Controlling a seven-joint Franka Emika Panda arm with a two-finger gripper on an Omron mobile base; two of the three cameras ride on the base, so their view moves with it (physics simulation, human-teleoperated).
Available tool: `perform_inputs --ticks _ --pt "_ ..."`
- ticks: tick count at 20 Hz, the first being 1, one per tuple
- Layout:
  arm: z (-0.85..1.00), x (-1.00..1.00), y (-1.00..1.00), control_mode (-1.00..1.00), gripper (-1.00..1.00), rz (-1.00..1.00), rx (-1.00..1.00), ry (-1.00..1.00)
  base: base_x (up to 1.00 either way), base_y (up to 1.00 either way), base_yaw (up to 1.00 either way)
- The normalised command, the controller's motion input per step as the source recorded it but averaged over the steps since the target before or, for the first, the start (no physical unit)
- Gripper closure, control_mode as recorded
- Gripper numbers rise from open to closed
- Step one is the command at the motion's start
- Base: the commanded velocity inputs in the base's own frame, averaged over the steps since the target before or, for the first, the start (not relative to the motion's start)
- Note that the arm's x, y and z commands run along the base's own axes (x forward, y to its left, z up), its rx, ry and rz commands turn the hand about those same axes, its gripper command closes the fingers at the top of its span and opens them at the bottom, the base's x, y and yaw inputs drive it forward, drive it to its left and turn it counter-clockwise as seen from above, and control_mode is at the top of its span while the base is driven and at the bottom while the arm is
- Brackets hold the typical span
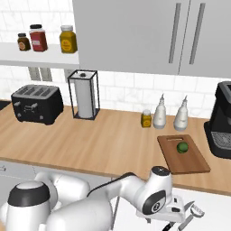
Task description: Place the appropriate cutting tool for cutting the avocado skin on the cutting board.
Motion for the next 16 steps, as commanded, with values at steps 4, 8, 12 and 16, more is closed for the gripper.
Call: perform_inputs --ticks 4,8,12,16 --pt "-0.04 0.26 -0.01 -1.0 -1.0 0.0 0.01 0.0 0.0 0.0 0.0" --pt "-0.13 0.01 0.0 -1.0 -1.0 0.0 0.04 0.0 0.0 0.0 0.0" --pt "-0.15 -0.13 -0.05 -1.0 -1.0 -0.01 0.03 0.0 0.0 0.0 0.0" --pt "-0.08 -0.31 -0.17 -1.0 -1.0 -0.06 0.01 0.0 0.0 0.0 0.0"
